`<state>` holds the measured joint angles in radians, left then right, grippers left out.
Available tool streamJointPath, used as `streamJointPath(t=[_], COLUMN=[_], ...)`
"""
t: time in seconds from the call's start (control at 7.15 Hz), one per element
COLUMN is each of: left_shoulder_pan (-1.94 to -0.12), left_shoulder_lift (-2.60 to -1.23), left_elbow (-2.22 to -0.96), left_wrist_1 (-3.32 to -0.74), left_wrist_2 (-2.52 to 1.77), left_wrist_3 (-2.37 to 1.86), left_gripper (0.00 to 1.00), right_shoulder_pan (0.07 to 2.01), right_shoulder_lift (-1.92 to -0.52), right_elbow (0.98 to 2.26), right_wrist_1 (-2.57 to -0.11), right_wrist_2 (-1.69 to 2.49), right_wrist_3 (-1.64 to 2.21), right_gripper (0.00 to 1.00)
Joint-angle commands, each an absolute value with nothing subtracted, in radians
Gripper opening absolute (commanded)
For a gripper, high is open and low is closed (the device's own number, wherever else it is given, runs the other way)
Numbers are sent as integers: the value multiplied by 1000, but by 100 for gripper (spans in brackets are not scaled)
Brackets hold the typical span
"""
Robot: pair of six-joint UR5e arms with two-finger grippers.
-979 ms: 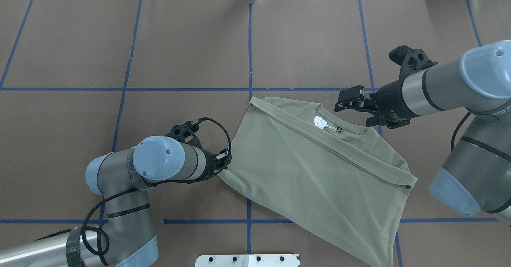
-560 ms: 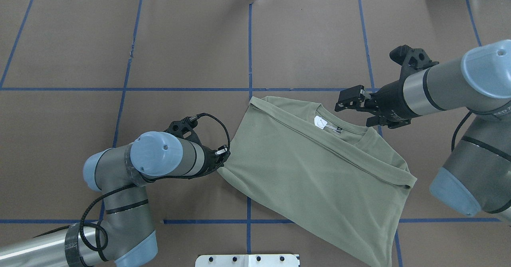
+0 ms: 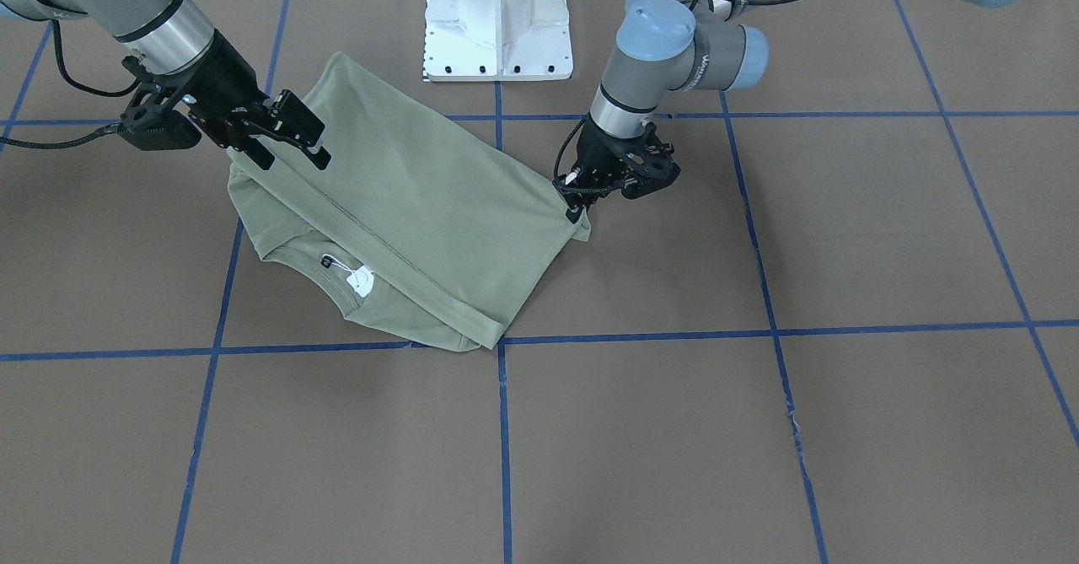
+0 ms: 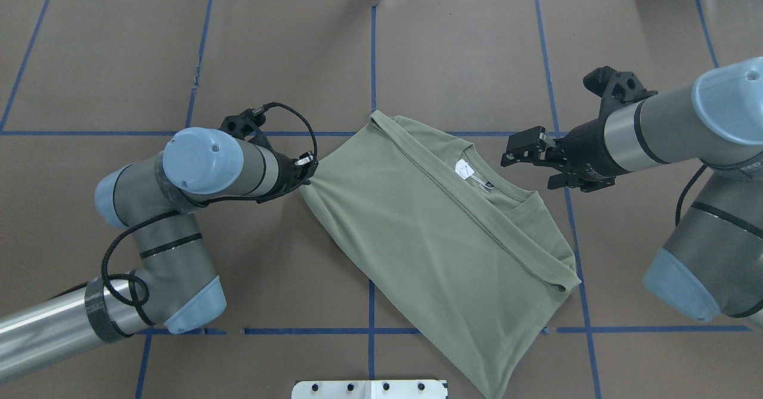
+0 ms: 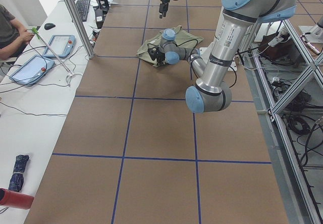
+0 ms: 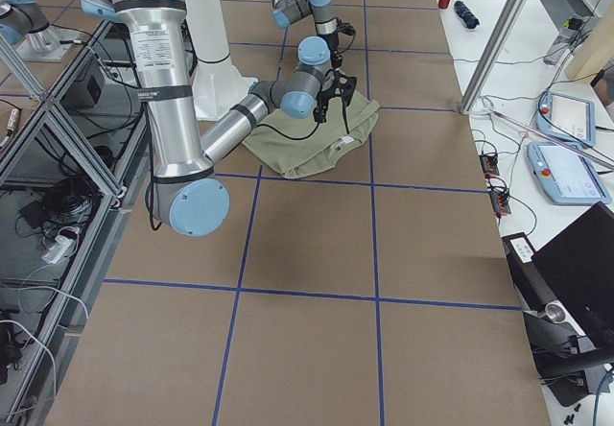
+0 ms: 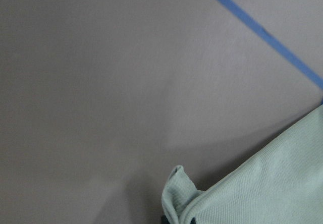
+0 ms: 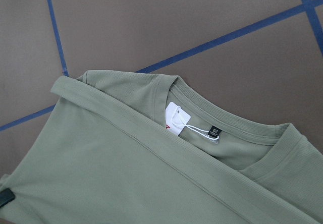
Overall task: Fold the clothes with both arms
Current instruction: 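Grasp the shirt corner with the left gripper and pull it toward the table's far side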
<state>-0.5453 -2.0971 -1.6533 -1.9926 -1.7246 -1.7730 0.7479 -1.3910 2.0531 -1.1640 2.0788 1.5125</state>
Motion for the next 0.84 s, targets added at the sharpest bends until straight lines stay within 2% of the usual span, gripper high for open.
streamJointPath(t=[0.0, 0.28, 0.7], left_shoulder_pan=[-635, -666, -692], left_shoulder_lift=[-2190, -2248, -2445], left_elbow=[-1504, -1392, -1125], left_wrist_1=[-2006, -2061, -2190], left_wrist_2=[-1721, -1628, -1534], left_wrist_3=[-1670, -1558, -1468], left_gripper=[0, 0, 0], right_shoulder_pan=[753, 756, 756], right_shoulder_lift=[-1391, -1391, -1393], right_elbow=[2052, 2049, 2048], right_wrist_1=[-1163, -1163, -1164], right_wrist_2=[2077, 2077, 2077], right_wrist_3=[1513, 1513, 1513], right_gripper=[100, 100, 100])
